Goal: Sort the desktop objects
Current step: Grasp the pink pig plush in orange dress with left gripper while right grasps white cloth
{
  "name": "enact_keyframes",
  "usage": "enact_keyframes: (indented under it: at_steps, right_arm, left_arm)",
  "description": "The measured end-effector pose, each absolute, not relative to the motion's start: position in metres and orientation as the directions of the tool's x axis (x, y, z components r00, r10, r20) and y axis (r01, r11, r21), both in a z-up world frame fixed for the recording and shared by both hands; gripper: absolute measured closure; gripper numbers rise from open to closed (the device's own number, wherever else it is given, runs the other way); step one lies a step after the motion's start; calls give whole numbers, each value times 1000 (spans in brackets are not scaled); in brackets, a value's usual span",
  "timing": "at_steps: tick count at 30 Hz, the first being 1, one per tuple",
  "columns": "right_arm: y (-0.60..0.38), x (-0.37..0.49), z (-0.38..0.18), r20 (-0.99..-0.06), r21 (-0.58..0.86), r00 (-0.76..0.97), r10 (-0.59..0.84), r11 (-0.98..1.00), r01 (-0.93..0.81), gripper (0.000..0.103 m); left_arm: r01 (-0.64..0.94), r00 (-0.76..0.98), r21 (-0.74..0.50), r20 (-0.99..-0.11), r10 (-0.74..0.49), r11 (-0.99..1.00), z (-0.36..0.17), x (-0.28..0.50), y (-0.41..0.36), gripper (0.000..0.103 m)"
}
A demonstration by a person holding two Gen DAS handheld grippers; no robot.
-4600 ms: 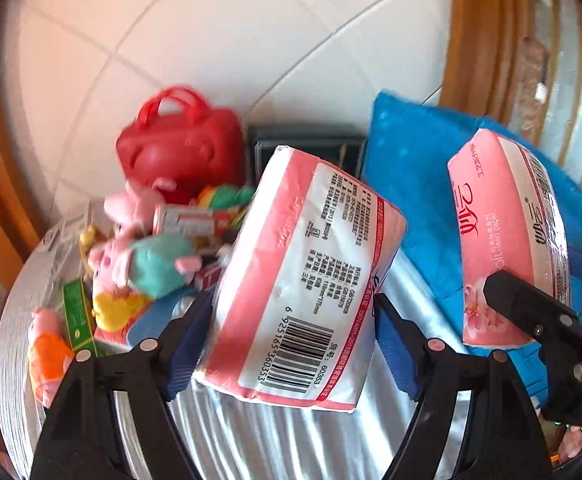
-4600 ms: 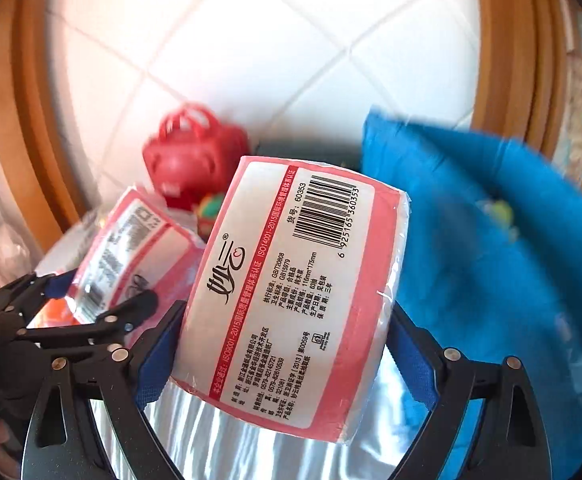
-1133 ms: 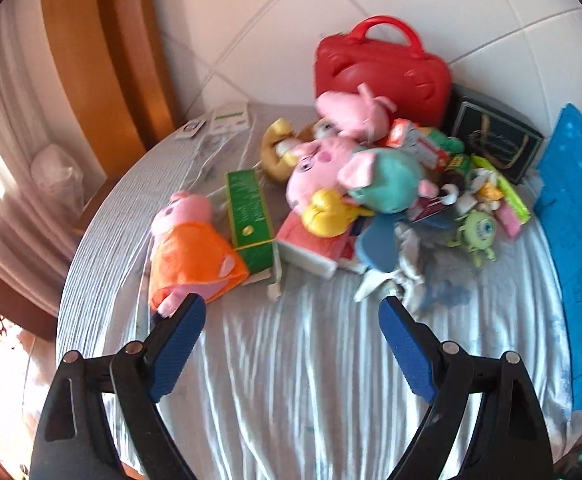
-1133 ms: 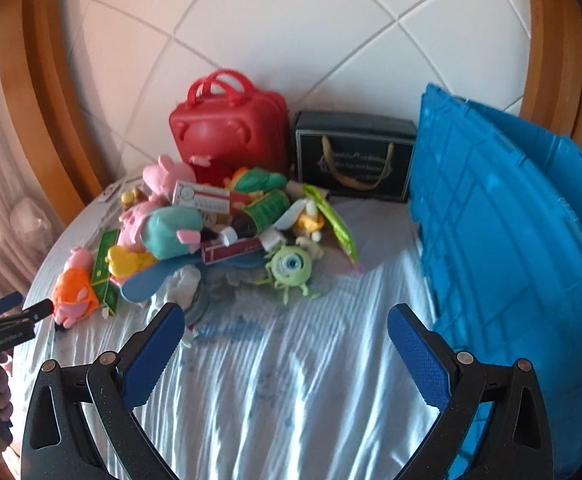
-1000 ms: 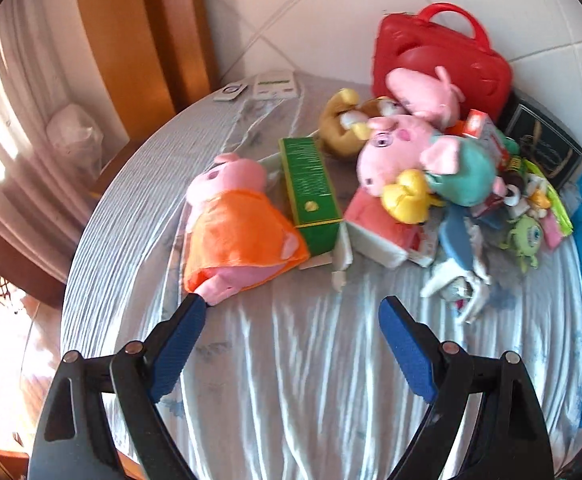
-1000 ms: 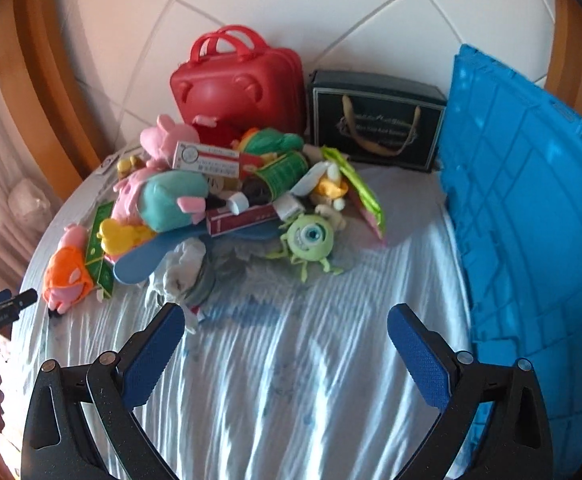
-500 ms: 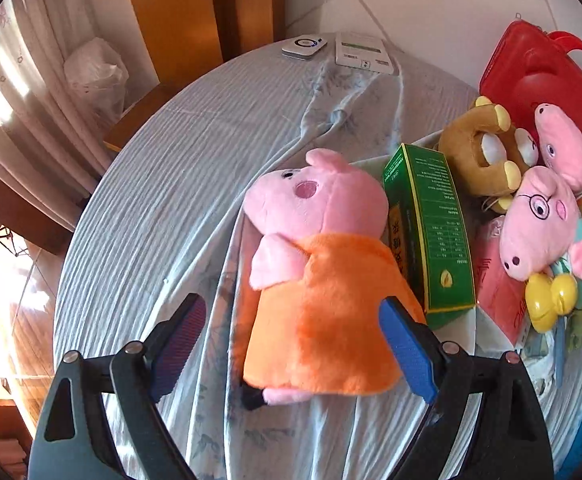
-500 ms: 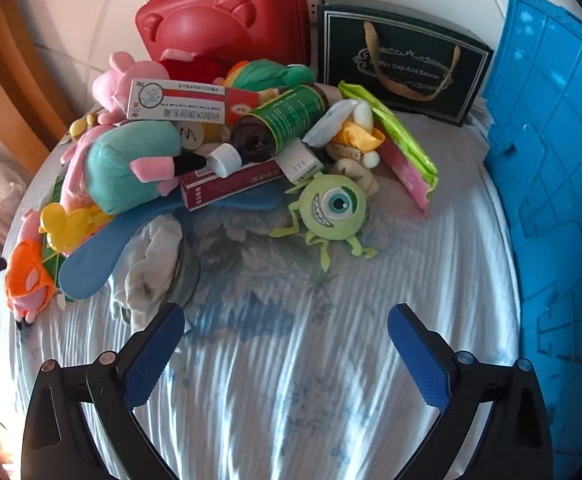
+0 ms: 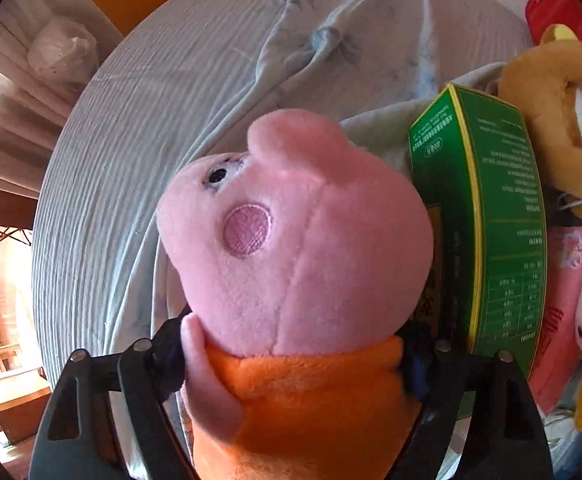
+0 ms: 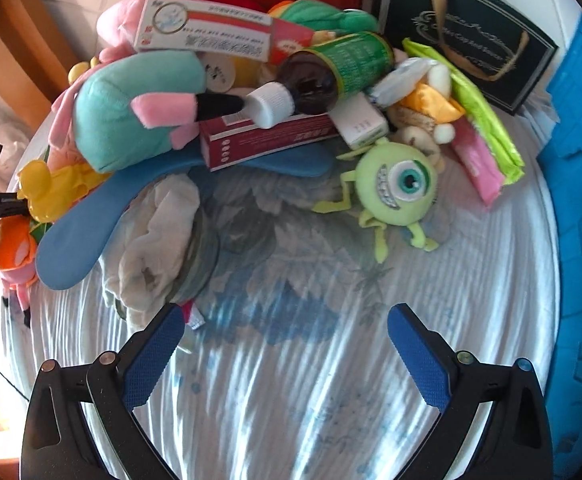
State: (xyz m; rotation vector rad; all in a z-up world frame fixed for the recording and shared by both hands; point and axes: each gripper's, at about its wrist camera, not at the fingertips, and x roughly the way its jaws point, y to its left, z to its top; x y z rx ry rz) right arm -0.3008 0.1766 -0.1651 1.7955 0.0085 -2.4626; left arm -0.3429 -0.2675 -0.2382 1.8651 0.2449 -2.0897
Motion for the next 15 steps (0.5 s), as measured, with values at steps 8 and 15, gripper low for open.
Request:
enact_keyframes:
  at_steps: [8,15]
  right_arm:
    - [132,-309,-163,-939,109,-303,-164,-976,188,2]
    - [97,-315,-171,-930,183,-265,-257,-944,274,30]
  left_arm:
    - [228,-298,69,-945,-137,-971,-172,-258,-215,28]
    - [222,-400,38,-908,-126,-974,-146,-212,-179,28]
